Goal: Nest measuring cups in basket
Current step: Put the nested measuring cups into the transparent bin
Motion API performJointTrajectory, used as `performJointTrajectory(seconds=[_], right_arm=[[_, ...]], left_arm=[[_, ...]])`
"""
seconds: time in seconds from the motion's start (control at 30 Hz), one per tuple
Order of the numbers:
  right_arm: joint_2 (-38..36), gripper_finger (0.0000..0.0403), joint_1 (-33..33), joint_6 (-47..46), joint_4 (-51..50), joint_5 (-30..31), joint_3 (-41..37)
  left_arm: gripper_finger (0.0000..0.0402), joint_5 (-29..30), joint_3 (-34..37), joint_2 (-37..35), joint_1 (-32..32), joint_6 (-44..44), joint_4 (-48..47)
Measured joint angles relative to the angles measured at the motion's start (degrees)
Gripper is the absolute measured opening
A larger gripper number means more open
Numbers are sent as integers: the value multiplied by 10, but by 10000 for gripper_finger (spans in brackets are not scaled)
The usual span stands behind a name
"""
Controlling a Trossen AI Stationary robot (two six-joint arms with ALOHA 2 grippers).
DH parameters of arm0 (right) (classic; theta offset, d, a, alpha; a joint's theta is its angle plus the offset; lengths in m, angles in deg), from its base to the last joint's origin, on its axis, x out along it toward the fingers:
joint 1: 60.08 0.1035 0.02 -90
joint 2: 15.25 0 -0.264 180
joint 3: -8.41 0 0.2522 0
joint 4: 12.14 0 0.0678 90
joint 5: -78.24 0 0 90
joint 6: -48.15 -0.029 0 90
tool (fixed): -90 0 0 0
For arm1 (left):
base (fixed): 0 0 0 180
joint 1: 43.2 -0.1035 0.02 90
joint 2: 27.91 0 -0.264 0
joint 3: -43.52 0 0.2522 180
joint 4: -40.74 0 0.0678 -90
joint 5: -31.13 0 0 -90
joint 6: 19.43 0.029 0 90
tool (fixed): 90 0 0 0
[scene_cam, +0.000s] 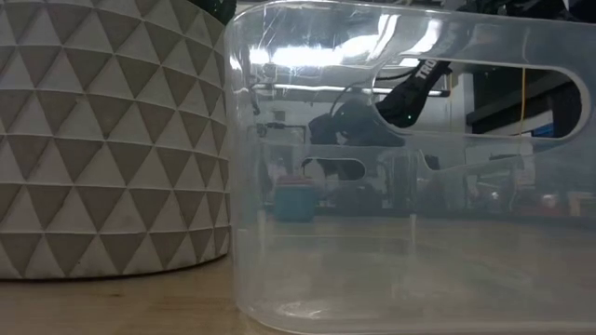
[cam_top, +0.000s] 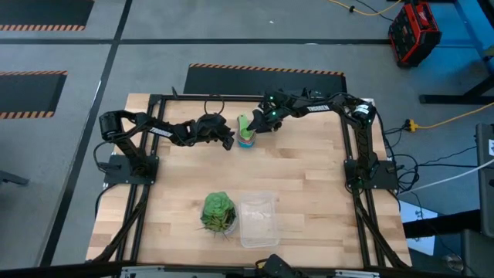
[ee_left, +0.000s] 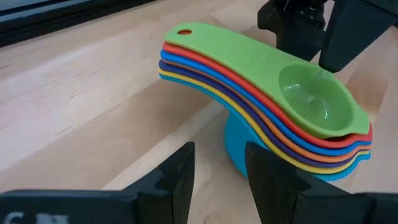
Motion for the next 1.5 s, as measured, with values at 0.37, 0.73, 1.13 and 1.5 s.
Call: performJointTrajectory(seconds=[0.37,0.73,1.13,1.5], right_arm=[[0,327,11,0,18,23,0],[1,327,6,-3,33,45,0],[1,327,8,-1,37,66,0],[1,327,9,-3,44,99,0]], left_arm=[[135,0,-37,92,2,-13,9],[135,-43,-122,148,2,19,8],[135,-50,-126,148,2,20,6],[135,-50,-126,148,5,20,6]])
